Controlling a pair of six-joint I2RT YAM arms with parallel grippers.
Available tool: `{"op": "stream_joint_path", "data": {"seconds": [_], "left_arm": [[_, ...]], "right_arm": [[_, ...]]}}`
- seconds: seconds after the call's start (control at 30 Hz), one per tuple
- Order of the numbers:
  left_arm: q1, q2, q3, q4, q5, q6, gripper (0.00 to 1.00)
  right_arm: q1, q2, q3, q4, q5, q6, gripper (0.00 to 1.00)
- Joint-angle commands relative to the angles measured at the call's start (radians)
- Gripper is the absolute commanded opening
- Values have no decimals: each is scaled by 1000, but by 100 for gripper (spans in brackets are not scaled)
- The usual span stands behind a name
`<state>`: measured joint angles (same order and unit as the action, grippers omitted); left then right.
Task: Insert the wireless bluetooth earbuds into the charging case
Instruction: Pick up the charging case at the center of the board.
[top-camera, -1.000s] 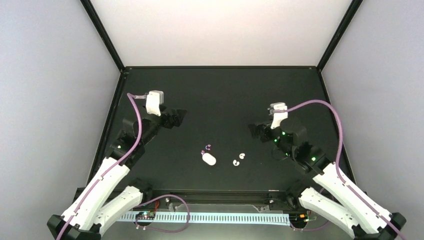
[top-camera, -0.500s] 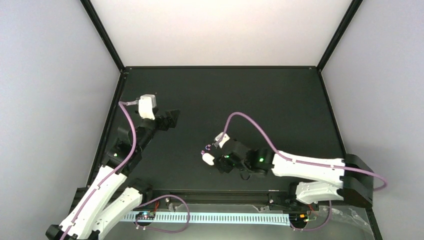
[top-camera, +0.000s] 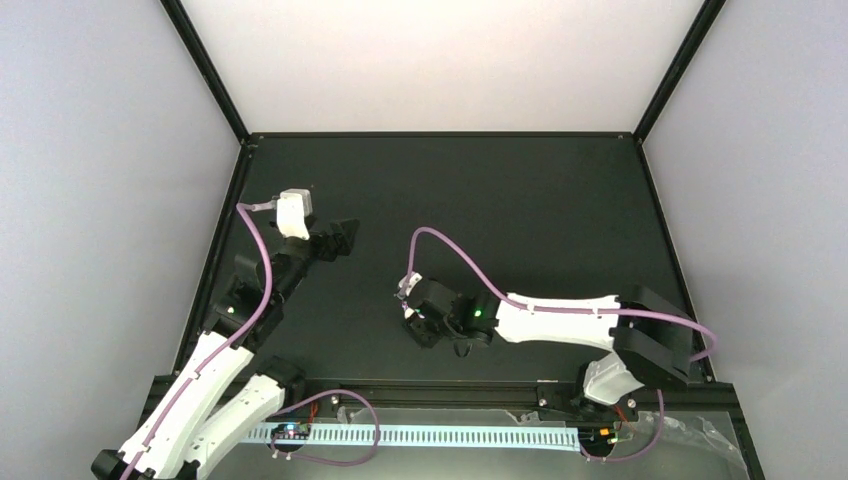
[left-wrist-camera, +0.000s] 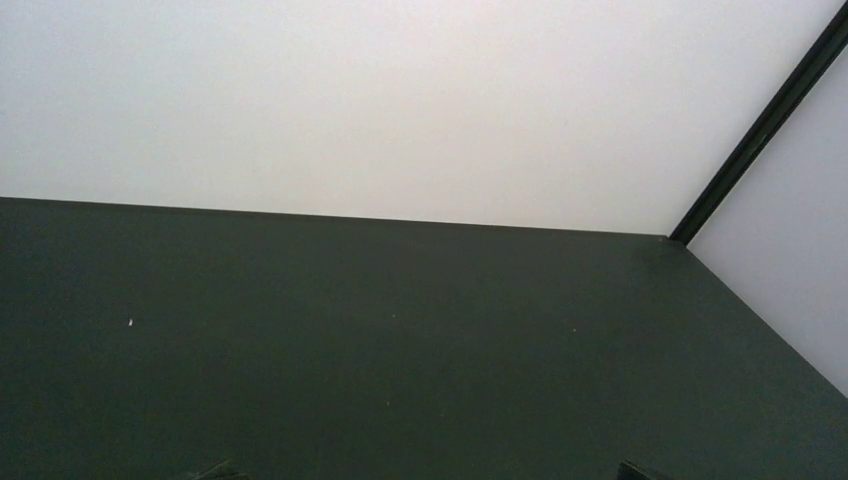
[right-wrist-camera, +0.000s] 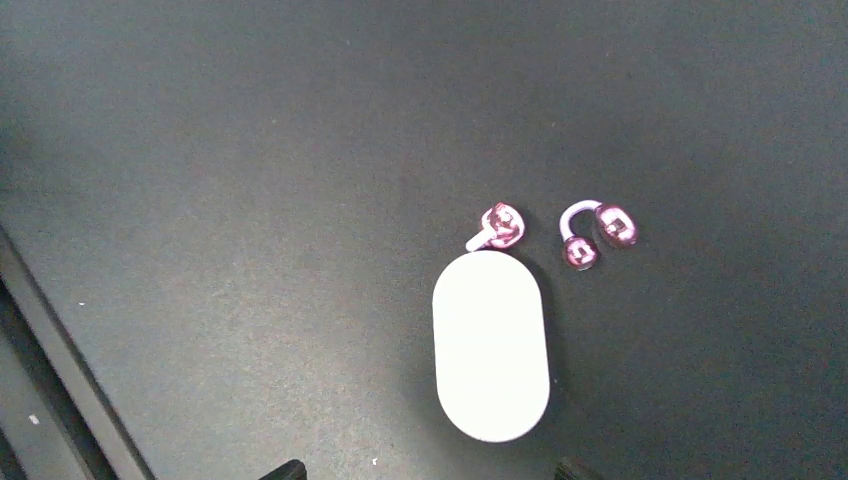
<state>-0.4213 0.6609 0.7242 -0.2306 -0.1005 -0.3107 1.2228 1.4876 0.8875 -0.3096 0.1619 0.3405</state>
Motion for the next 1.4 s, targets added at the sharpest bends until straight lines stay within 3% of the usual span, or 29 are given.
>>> {"op": "stream_joint_path", "data": {"seconds": [0.0, 0.57, 1.37], "left_arm": [[-4, -3, 4, 9, 5, 8, 99], [-4, -12, 0, 4, -13, 4, 99], [-2, -1, -1, 7, -13, 7, 99]], "right_arm": [[5, 66, 32, 34, -10, -8, 64], [4, 196, 103, -10, 113, 9, 56], [-19, 279, 95, 24, 57, -16, 46]]}}
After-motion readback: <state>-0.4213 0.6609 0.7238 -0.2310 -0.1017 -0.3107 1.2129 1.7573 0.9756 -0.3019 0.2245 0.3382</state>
